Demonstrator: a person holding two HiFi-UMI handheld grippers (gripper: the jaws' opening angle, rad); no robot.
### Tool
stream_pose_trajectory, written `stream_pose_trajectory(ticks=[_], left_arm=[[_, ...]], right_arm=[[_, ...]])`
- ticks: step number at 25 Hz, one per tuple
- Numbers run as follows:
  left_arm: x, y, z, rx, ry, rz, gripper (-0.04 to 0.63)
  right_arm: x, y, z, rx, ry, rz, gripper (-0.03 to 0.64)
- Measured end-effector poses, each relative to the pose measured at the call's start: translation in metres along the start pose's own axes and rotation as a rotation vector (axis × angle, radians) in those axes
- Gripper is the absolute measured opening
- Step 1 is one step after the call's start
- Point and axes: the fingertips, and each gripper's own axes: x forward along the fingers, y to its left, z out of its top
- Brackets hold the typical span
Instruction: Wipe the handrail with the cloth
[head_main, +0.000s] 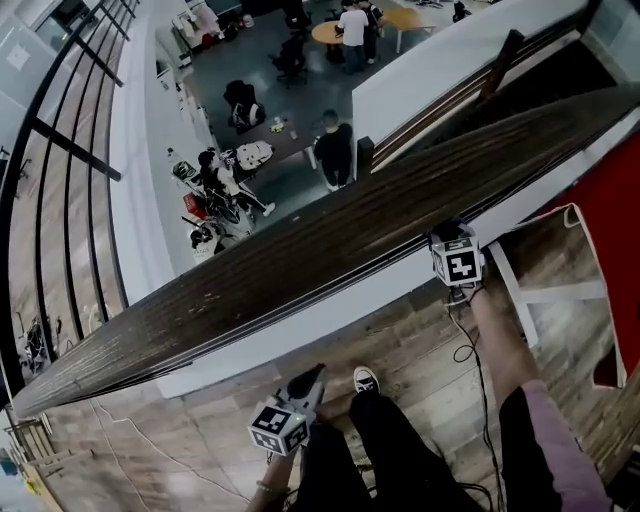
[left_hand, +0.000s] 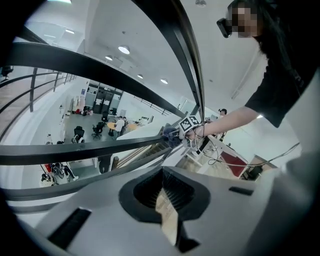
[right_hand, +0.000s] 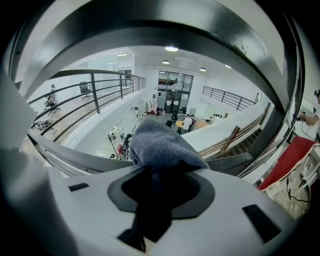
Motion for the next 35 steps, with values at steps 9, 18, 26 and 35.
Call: stream_pose_trajectory(ticks=[9, 18, 26, 35], left_arm=[[-0.008, -0.016, 0.024, 0.018, -0.027, 0.003, 0.002], [-0.084, -0.019, 0.043, 0.024, -0.101, 0.055, 0.002], [-0.185, -0.049, 0.042, 0.045, -0.176, 0.084, 0.002], [-0.362, -0.094, -0.021, 0.014, -0.282, 0.084, 0.002]], right_arm=[[-0.035, 0.026, -0.001, 0.015, -0.031, 0.065, 0.104], [-0.117, 0.096, -0.005, 0.097, -0.071, 0.123, 0.104], [-0.239, 0.167, -0.023, 0.144, -0.114, 0.179, 0.104], [-0.406, 0.320, -0.074, 0.243, -0.163, 0.261, 0.104]])
